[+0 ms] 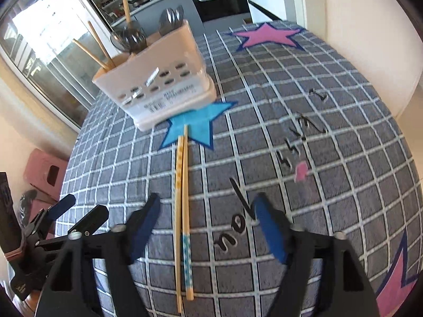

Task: Organize utensils
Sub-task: 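Move both grippers down toward the two chopsticks lying by the blue star, then grasp a plain wooden chopstick with the right gripper while the left gripper grasps a patterned chopstick, then lift the patterned chopstick over the caddy with the left gripper while the right gripper lifts its chopstick there, then lower both chopsticks into the caddy and open both grippers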

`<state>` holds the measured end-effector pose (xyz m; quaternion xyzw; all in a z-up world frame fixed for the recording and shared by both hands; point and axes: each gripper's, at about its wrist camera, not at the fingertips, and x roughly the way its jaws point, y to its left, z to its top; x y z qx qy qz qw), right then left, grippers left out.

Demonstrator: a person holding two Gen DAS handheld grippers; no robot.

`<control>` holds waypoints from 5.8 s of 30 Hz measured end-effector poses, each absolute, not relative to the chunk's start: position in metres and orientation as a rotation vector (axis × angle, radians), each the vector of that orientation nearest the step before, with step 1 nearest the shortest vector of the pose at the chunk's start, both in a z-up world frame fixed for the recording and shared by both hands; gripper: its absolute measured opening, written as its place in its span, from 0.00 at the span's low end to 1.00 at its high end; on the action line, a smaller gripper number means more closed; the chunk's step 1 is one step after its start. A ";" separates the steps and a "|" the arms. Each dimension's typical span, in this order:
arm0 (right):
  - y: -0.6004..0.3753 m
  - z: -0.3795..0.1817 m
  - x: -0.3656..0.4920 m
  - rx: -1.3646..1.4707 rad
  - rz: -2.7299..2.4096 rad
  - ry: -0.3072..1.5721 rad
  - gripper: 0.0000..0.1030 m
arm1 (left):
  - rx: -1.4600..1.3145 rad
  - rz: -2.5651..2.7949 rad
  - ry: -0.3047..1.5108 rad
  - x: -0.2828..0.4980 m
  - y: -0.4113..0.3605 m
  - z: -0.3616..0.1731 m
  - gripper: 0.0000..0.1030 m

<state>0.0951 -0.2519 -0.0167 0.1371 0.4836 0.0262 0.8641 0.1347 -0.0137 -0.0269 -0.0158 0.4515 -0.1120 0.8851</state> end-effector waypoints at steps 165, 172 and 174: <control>-0.212 0.069 0.267 0.005 0.112 0.397 0.07 | -0.051 -0.148 0.328 0.296 -0.052 0.077 0.38; -0.212 0.061 0.259 -0.016 0.114 0.446 0.07 | -0.012 -0.136 0.378 0.282 -0.053 0.065 0.38; -0.213 0.061 0.259 -0.013 0.112 0.469 0.07 | -0.022 -0.136 0.405 0.279 -0.050 0.064 0.38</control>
